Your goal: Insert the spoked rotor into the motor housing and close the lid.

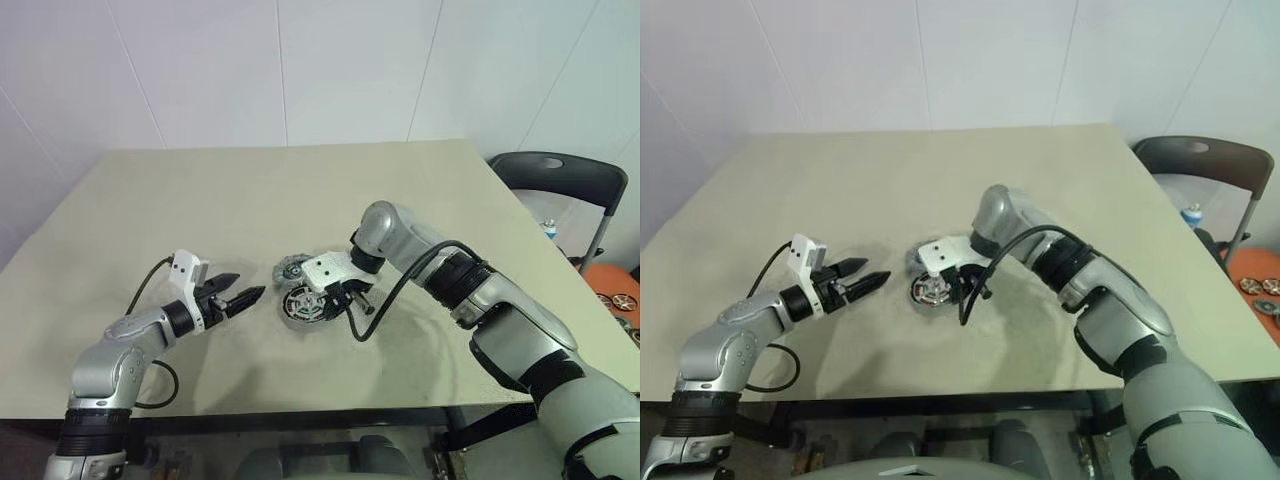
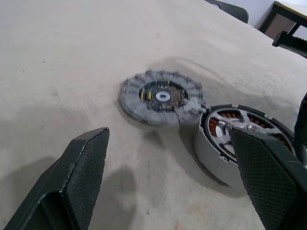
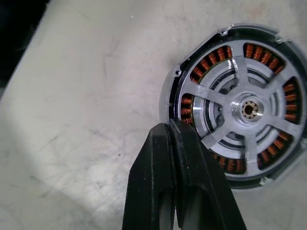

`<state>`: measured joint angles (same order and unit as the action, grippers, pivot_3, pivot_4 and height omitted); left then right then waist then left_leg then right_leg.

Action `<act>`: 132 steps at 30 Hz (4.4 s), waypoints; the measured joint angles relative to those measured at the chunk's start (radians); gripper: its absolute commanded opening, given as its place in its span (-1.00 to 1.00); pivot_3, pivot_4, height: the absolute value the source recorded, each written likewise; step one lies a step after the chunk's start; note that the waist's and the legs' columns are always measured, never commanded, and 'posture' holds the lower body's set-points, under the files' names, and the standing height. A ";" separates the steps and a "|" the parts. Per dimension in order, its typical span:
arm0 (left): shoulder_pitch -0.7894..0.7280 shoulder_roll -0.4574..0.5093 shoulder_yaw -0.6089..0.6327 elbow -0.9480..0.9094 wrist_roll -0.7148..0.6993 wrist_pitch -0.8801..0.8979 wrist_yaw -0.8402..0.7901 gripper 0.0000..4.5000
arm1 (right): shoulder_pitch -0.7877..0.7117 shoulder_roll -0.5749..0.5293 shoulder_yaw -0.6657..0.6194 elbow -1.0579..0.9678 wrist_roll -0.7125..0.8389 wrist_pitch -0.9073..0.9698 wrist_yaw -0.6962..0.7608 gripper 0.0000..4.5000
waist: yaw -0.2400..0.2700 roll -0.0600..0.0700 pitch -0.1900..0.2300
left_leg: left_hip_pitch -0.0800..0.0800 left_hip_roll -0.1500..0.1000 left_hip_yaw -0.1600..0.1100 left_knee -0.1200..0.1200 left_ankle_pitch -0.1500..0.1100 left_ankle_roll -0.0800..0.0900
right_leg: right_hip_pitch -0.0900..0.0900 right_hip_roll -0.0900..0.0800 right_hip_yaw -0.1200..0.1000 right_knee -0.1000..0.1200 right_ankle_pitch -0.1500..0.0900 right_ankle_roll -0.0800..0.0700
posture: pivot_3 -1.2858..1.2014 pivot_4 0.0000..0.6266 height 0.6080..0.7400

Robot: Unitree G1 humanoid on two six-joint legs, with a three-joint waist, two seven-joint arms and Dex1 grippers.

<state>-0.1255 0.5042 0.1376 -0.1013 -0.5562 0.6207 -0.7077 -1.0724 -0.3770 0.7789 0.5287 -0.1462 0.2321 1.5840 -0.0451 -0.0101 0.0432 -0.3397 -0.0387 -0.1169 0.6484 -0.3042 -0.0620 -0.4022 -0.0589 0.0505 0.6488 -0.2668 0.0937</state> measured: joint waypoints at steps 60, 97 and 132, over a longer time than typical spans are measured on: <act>-0.005 0.016 0.002 -0.019 -0.024 0.010 -0.038 0.89 | 0.013 -0.037 -0.049 0.144 -0.166 -0.787 -0.257 -0.12 | 0.000 -0.001 0.000 | 0.000 0.001 0.000 -0.001 0.001 -0.002 | -0.001 0.003 0.000 -0.001 0.002 -0.003 | 0.03 -1.00 1.00; 0.009 0.007 0.001 -0.018 -0.020 0.001 -0.007 0.89 | -0.043 0.042 -0.085 0.274 -0.281 -0.714 -0.190 -0.92 | 0.001 -0.001 0.000 | -0.001 0.001 -0.001 -0.001 0.001 -0.002 | -0.001 0.003 0.001 -0.002 0.002 -0.003 | 0.03 -1.00 1.00; 0.014 -0.010 -0.008 -0.009 0.016 -0.018 0.004 0.89 | -0.122 0.251 -0.056 0.325 -0.077 0.400 -0.041 -0.92 | -0.029 -0.003 -0.002 | 0.012 0.001 -0.020 -0.001 0.002 -0.003 | 0.004 0.018 0.001 0.000 0.007 -0.012 | 0.03 -1.00 1.00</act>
<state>-0.1118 0.4947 0.1298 -0.1100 -0.5401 0.6031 -0.7038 -1.1946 -0.1256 0.7233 0.8535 -0.2230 0.6320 1.5426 -0.0744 -0.0134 0.0414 -0.3275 -0.0374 -0.1369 0.6470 -0.3027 -0.0649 -0.3977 -0.0409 0.0513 0.6486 -0.2596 0.0821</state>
